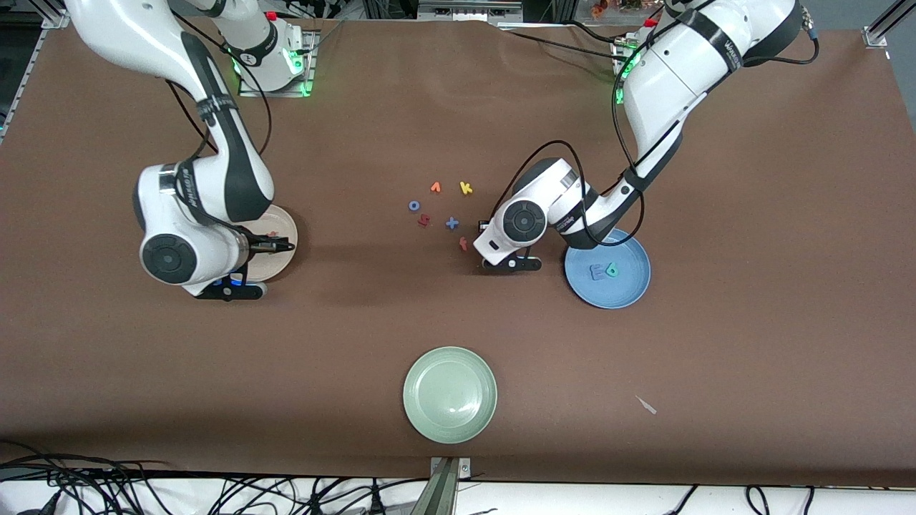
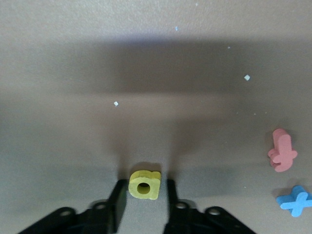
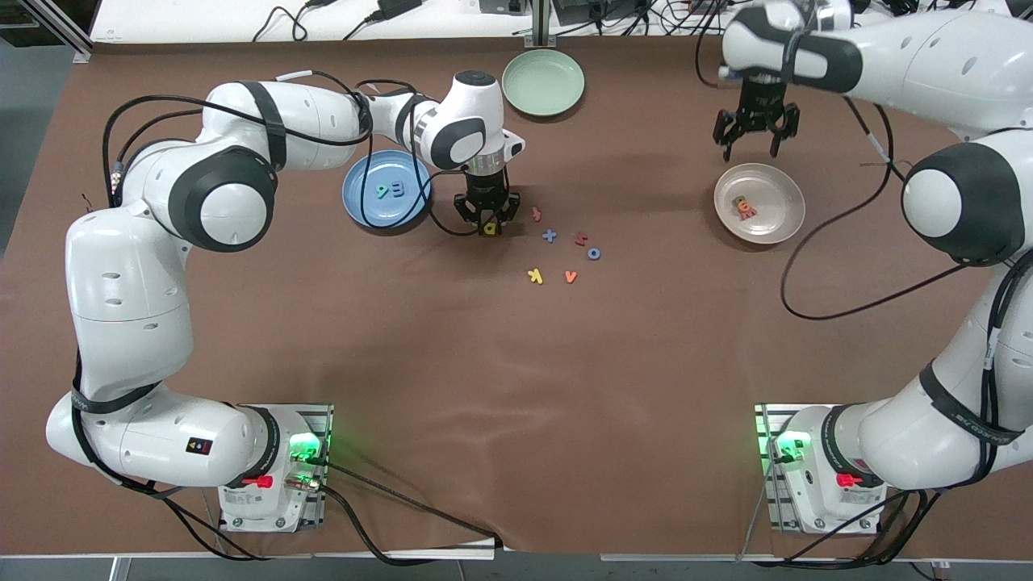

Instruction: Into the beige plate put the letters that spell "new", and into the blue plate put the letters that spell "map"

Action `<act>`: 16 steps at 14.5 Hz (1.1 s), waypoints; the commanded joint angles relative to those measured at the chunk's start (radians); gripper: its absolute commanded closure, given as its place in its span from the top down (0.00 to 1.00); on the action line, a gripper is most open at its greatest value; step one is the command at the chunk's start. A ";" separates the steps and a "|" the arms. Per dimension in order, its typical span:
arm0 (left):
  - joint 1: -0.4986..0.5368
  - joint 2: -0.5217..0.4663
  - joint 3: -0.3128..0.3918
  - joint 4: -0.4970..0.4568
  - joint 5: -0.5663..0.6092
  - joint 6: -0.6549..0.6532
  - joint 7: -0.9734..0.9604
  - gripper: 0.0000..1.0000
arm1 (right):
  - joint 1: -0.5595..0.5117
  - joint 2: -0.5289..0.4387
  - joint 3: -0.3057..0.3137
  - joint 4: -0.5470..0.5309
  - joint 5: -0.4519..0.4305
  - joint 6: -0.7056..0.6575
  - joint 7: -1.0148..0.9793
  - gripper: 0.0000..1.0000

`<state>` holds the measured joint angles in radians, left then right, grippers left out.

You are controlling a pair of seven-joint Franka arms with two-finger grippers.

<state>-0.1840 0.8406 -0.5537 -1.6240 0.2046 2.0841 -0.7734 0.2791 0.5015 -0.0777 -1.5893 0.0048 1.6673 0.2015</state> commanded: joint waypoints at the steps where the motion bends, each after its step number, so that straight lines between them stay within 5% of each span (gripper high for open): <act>1: -0.014 -0.001 0.017 0.001 0.024 0.008 0.003 0.00 | 0.000 -0.020 0.003 0.095 0.015 -0.122 -0.016 1.00; 8: 0.108 -0.136 0.014 0.092 0.038 -0.307 0.208 0.00 | -0.040 -0.248 0.021 0.022 -0.002 -0.147 -0.030 1.00; 11: 0.190 -0.144 0.023 0.085 0.056 -0.325 0.347 0.00 | -0.130 -0.356 0.110 -0.057 -0.003 -0.091 -0.062 1.00; 16: 0.207 -0.090 0.046 0.058 0.145 -0.308 0.342 0.05 | -0.147 -0.474 0.110 -0.069 -0.023 -0.086 -0.099 1.00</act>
<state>0.0267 0.7375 -0.5097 -1.5548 0.3223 1.7665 -0.4431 0.1593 0.1105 0.0131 -1.6038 -0.0019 1.5667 0.1197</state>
